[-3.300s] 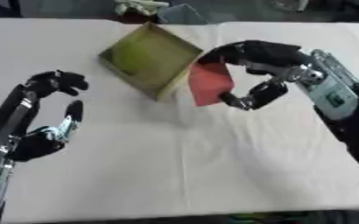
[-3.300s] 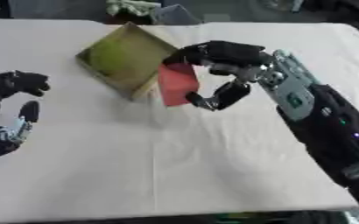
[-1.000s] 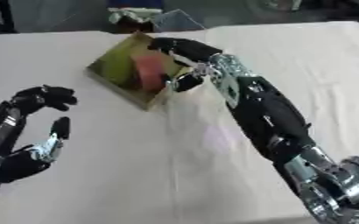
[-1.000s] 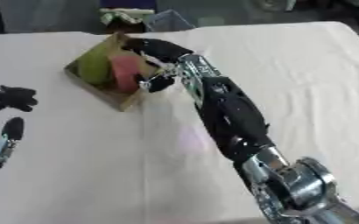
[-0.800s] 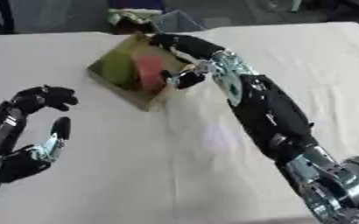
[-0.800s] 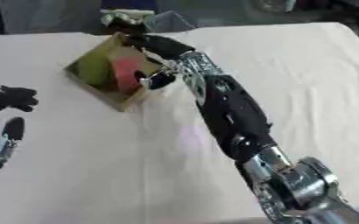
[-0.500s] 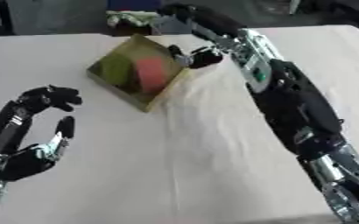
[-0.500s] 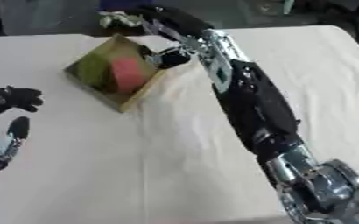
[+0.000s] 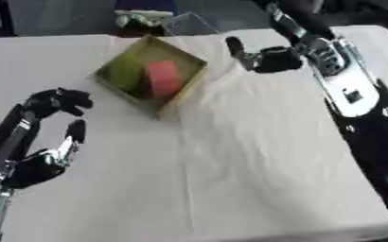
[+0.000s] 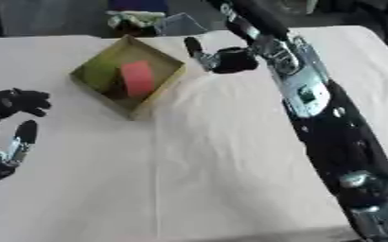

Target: Pick up objects on the table and place them in the box.

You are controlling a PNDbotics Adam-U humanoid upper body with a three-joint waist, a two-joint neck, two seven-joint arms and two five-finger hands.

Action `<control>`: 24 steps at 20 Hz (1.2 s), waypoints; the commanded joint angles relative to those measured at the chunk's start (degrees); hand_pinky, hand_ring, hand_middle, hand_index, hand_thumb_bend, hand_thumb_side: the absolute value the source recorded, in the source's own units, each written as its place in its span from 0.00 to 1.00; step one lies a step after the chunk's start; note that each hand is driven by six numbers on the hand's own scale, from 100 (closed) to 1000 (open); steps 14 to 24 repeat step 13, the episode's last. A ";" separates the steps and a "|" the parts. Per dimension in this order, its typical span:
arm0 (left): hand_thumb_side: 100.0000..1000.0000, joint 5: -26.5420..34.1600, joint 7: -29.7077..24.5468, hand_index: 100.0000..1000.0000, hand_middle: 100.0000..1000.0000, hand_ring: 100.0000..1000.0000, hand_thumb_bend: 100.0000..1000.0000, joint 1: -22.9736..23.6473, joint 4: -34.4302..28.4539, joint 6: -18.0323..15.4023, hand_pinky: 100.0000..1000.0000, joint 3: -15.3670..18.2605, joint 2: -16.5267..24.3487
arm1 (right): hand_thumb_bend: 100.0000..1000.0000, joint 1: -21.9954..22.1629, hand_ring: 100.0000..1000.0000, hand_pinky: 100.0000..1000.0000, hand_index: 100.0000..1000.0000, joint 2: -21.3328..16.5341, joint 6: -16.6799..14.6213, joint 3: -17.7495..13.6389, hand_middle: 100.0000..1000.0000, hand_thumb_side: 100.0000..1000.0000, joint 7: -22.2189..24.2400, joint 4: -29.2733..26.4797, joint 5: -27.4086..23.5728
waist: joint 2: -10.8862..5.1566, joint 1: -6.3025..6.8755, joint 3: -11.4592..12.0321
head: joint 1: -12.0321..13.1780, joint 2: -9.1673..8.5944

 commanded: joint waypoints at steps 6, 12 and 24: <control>0.56 -0.42 0.54 0.73 0.60 0.80 0.00 -0.02 -0.48 0.04 0.62 0.61 0.63 | 0.00 11.79 0.90 0.90 0.97 2.23 5.11 -4.91 0.77 0.32 3.64 -10.31 -9.77 | -1.07 0.31 -0.92 | 1.16 0.91; 0.56 -0.58 0.41 0.73 0.60 0.80 0.00 0.32 -0.27 0.00 0.62 0.43 0.35 | 0.00 17.70 0.89 0.89 0.96 5.60 7.30 -6.36 0.75 0.34 3.65 -13.75 -10.80 | -1.40 0.19 -1.45 | 1.79 1.42; 0.56 -0.62 0.35 0.73 0.60 0.80 0.00 0.45 -0.22 -0.01 0.62 0.41 0.31 | 0.00 18.42 0.89 0.89 0.96 5.91 7.53 -6.48 0.74 0.35 3.60 -14.04 -10.90 | -1.48 0.17 -1.49 | 1.86 1.44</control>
